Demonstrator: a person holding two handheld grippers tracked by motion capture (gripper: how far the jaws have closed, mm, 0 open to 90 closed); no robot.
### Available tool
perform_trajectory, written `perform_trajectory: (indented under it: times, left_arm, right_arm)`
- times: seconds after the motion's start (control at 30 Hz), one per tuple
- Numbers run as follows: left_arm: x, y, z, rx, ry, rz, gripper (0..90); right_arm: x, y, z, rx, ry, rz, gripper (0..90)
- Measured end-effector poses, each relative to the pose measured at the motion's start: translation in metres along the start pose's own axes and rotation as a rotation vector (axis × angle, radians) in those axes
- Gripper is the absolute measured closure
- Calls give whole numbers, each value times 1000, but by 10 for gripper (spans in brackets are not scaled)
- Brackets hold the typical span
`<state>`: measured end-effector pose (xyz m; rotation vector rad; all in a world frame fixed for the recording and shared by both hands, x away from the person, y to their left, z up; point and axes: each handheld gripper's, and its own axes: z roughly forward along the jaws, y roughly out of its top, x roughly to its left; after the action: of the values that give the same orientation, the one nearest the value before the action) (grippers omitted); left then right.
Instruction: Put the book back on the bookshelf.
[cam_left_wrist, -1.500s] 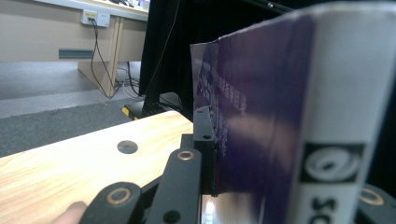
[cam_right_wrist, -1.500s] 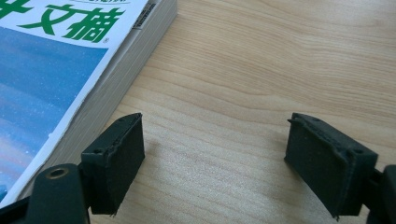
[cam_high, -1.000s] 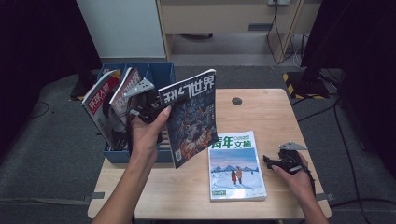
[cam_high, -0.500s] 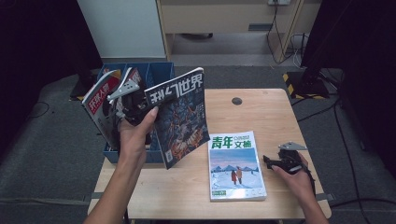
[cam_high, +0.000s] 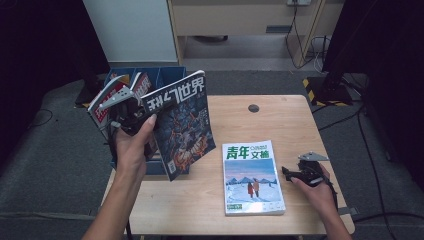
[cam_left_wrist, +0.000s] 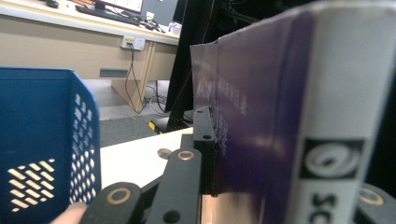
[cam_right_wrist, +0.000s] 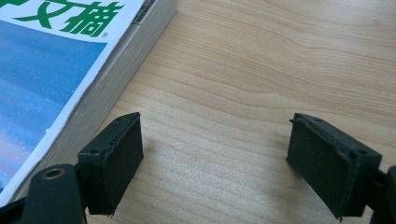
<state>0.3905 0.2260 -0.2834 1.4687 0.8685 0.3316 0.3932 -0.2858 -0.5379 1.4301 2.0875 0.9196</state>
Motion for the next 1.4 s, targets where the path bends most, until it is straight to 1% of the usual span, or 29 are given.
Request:
perform_trajectory:
  times: [0.23, 0.47, 0.87, 1.4]
  left_arm:
    - [8, 0, -9, -5, 27, -7, 821]
    - [14, 1, -16, -12, 41, -15, 821]
    - [17, 1, -18, -15, 52, -20, 821]
    - [25, 3, -25, -28, 81, -28, 821]
  right_arm:
    - [0, 0, 0, 0, 0, 0, 182]
    - [0, 0, 0, 0, 0, 0, 181]
    - [0, 0, 0, 0, 0, 0, 182]
    - [0, 0, 0, 0, 0, 0, 182]
